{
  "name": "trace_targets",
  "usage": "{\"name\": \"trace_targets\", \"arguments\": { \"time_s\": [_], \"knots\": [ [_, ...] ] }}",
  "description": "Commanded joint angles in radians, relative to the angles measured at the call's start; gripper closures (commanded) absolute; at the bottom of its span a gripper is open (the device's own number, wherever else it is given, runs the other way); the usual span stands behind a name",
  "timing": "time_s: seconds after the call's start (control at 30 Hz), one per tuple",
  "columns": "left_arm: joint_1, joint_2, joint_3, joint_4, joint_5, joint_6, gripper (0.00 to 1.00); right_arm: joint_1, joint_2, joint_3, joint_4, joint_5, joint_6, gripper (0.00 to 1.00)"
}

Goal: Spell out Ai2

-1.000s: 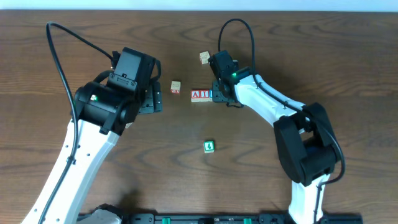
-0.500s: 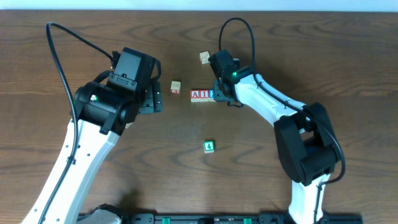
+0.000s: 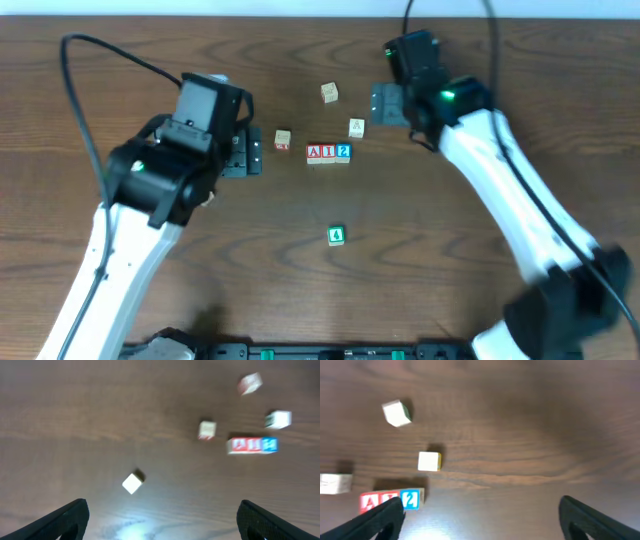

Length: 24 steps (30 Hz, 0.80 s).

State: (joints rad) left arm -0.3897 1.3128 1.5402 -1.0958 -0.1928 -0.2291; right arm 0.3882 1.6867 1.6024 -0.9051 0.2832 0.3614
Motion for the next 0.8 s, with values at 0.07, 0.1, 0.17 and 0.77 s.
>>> {"name": "trace_targets", "arguments": {
  "time_s": [0.07,0.1,0.17,0.77],
  "knots": [
    [0.002,-0.131,0.114,0.002,0.082,0.146,0.05,0.033,-0.183,0.016,-0.084,0.029,-0.076,0.01],
    [0.002,-0.155,0.120,0.002,0.087,0.152,0.04,0.044,-0.217,0.016,-0.099,0.037,-0.082,0.02],
    [0.002,-0.214,0.126,0.001,0.090,0.164,0.05,0.074,-0.298,0.016,-0.130,0.071,-0.082,0.02],
    [0.002,-0.844,0.125,-0.073,0.317,0.208,0.04,0.229,-0.912,0.016,-0.480,0.125,-0.016,0.01]
  ]
}}
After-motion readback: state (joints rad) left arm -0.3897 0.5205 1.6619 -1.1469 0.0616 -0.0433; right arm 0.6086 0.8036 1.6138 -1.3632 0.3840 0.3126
